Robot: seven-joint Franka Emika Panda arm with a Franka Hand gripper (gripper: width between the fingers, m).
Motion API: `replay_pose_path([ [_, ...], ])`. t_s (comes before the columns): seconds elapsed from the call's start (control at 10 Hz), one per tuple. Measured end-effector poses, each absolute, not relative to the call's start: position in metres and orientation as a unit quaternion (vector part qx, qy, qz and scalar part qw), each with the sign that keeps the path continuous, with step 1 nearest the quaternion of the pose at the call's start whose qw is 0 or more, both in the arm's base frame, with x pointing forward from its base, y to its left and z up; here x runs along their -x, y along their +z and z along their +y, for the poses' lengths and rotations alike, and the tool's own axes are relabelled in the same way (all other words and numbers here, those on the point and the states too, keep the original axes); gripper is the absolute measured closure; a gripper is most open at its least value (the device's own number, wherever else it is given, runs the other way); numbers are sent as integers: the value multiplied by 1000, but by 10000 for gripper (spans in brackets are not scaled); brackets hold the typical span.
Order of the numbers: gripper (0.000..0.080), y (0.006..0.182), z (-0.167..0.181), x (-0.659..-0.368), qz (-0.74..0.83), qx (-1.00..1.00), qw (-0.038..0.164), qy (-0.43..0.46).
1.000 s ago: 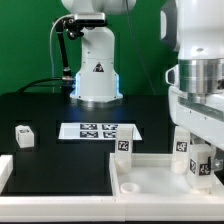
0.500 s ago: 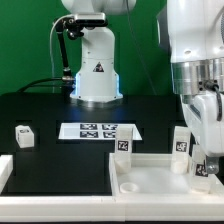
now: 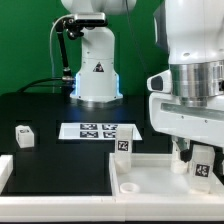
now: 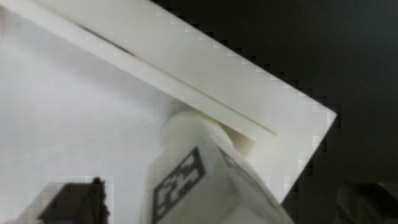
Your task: Assemble square table
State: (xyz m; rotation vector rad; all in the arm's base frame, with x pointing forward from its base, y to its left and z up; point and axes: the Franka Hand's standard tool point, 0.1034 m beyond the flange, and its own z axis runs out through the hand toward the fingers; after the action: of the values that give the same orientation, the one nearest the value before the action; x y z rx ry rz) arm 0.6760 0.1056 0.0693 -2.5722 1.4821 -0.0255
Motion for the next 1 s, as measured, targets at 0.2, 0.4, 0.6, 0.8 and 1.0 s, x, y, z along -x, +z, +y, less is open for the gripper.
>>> replay_pose_path([
  [0.2,150,69,103,-676,411,909,73,-17],
  [0.4,150,72,101,-678,346,936,54,-22],
  [0.6,239,72,101,-678,361,931,54,-22],
  [0.8,441,72,101,-678,426,903,56,-17],
  [1.0,511,71,101,-678,488,871,58,-14],
])
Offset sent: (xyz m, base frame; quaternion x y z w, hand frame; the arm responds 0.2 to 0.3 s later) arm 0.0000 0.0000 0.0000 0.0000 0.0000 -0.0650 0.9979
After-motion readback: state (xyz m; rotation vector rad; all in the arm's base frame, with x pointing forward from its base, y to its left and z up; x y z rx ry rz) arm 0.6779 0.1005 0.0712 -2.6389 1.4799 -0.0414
